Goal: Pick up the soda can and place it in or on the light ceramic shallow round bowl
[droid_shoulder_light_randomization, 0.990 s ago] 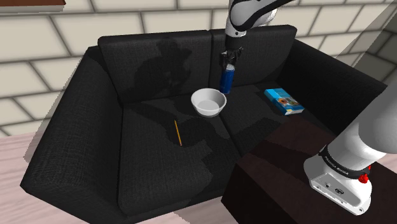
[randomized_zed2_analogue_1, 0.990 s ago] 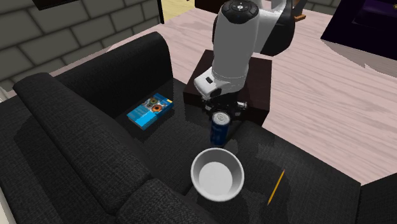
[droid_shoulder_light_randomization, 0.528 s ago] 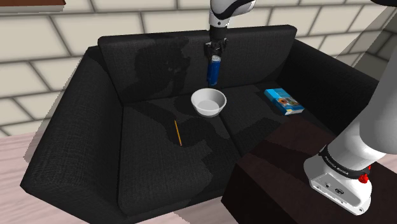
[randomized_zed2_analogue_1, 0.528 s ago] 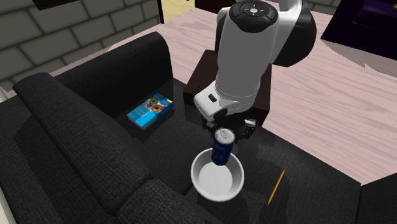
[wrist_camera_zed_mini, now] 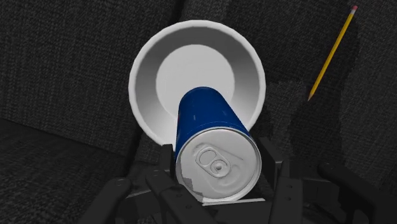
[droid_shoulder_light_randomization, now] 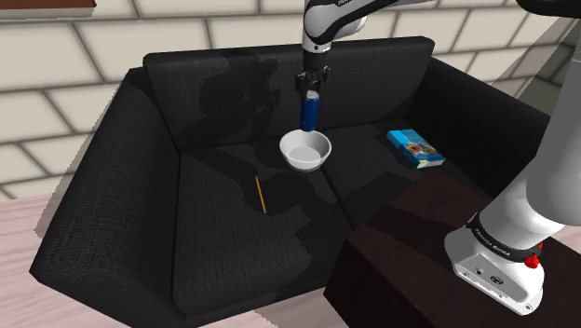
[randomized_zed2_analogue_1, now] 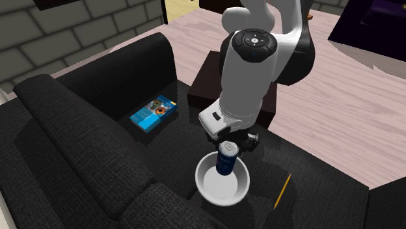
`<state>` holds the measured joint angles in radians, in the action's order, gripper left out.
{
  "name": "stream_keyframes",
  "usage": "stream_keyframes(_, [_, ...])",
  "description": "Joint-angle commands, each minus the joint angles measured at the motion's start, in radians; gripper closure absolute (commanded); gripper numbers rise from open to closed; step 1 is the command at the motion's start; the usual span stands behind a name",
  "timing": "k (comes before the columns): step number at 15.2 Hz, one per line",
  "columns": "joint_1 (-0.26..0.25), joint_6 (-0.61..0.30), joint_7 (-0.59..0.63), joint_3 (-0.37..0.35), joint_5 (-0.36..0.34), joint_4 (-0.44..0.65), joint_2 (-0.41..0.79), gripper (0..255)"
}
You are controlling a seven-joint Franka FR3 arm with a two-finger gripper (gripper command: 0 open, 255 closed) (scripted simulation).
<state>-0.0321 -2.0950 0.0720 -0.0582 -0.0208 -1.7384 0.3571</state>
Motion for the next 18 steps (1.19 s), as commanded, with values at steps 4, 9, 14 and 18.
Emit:
stream_keyframes(4, [-0.001, -0.057, 0.001, 0.001, -0.002, -0.029, 0.027, 255])
stream_keyframes(9, [-0.001, -0.113, 0.003, 0.002, -0.005, -0.052, 0.059, 255])
stream_keyframes(14, [-0.002, -0.166, 0.004, 0.003, -0.007, -0.070, 0.095, 255])
stream_keyframes(18, [-0.003, -0.181, 0.005, 0.004, -0.008, -0.073, 0.107, 255])
